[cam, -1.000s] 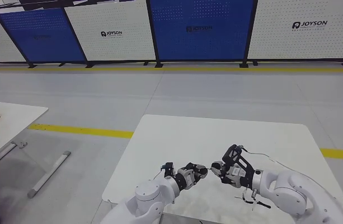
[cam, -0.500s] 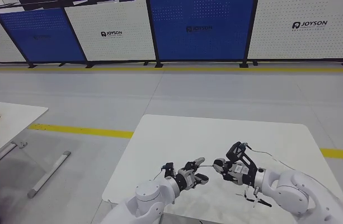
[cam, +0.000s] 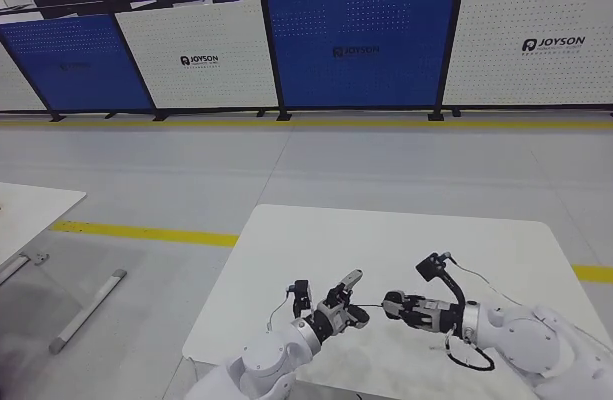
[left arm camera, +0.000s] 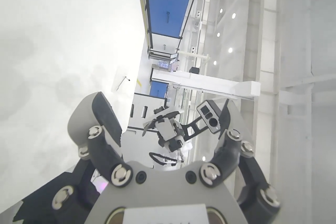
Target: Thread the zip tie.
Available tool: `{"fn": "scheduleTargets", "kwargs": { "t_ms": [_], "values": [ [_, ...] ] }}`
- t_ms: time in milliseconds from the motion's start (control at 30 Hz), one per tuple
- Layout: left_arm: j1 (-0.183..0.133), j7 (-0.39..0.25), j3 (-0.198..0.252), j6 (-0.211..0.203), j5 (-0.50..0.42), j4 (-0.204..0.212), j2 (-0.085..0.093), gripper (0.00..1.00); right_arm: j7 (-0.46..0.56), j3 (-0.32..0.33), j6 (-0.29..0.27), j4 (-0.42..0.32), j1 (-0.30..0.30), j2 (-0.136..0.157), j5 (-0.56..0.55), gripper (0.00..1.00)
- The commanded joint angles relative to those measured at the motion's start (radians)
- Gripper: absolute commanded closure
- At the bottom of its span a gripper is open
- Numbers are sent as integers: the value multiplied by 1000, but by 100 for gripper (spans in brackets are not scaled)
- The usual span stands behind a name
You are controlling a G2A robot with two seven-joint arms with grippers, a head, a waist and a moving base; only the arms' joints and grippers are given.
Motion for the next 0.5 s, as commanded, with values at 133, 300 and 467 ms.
{"fn": "scheduleTargets", "kwargs": {
  "t_ms": [133, 300, 467],
  "values": [
    [0, 1, 0, 0, 0, 1, 0, 0, 4, 0, 0, 2, 1, 0, 5, 100],
    [-2, -1, 3, -1, 8, 5, -1, 0, 4, 0, 0, 2, 1, 0, 5, 100],
    [-17, -3, 10, -26, 46, 29, -6, 0, 1, 36, 96, 36, -22, -6, 154, 100]
  ]
}}
